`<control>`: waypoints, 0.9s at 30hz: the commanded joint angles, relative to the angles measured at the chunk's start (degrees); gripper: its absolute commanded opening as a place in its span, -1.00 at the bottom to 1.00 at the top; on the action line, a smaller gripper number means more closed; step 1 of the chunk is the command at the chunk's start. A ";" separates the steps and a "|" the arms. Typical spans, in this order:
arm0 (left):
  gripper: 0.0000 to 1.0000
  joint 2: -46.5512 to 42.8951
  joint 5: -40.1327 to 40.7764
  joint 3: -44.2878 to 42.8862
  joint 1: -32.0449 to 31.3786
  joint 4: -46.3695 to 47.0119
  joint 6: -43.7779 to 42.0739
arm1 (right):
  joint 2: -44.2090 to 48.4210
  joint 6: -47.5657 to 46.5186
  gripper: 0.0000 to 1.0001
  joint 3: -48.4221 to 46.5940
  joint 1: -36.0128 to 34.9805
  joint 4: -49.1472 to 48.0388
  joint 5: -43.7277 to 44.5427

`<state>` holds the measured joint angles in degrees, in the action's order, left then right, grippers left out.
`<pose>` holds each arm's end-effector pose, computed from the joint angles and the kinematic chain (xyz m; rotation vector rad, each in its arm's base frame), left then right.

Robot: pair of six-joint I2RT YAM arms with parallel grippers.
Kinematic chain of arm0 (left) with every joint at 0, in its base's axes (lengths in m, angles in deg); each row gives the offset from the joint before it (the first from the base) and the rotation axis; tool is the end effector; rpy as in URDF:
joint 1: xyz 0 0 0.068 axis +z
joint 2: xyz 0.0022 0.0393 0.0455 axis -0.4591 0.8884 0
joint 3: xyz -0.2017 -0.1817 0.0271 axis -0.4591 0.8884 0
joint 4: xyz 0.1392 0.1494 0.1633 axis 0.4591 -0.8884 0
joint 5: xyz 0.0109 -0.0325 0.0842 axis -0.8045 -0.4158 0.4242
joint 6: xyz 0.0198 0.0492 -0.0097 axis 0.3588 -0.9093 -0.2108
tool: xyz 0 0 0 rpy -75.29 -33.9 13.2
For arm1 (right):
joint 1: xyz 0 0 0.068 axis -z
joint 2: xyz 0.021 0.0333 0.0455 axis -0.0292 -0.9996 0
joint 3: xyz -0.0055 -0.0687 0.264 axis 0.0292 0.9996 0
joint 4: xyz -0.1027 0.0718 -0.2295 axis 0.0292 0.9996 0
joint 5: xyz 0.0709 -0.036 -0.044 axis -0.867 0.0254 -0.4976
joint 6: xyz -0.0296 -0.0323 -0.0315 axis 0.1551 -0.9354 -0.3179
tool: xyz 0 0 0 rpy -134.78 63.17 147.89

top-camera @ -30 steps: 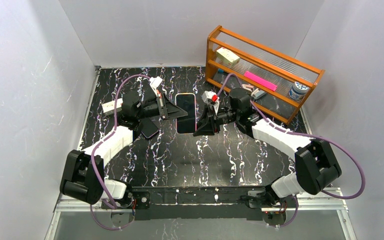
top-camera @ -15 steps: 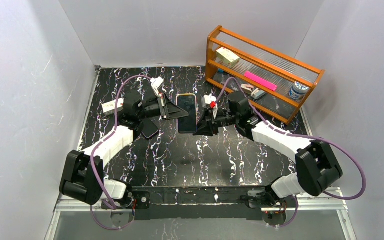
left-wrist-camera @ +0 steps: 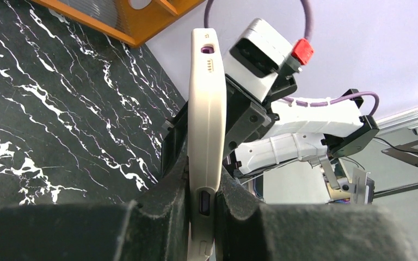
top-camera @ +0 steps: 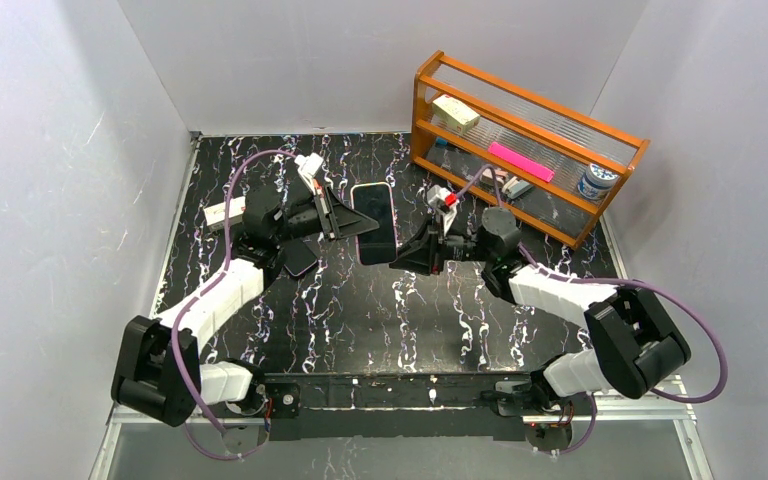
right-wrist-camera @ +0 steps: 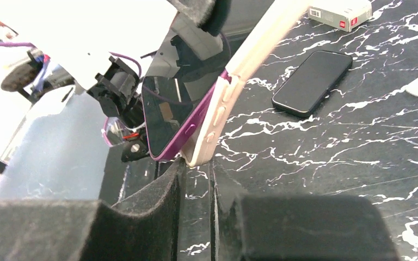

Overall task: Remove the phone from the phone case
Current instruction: Remove the phone case from the phone.

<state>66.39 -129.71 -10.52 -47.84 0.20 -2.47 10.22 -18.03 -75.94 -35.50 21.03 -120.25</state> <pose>0.2493 -0.1236 0.3127 0.3544 1.7104 -1.7034 0.2232 0.1832 0.2611 -0.9614 1.3982 1.3949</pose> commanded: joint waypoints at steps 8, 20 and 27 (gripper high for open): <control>-1.00 -4.65 1.39 2.90 -6.21 1.23 1.78 | -1.08 25.02 -0.48 3.59 0.74 -32.85 13.74; -1.00 -4.26 8.43 5.94 -11.39 4.24 2.81 | -6.15 34.44 -0.26 4.30 0.50 -46.49 16.14; -0.93 -3.33 12.89 6.95 -11.48 4.82 2.60 | -7.62 36.92 -0.39 4.11 0.25 -49.43 15.46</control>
<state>62.22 -114.52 -4.86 -55.71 7.17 -0.30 2.66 16.87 -69.14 -34.62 -12.02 -112.05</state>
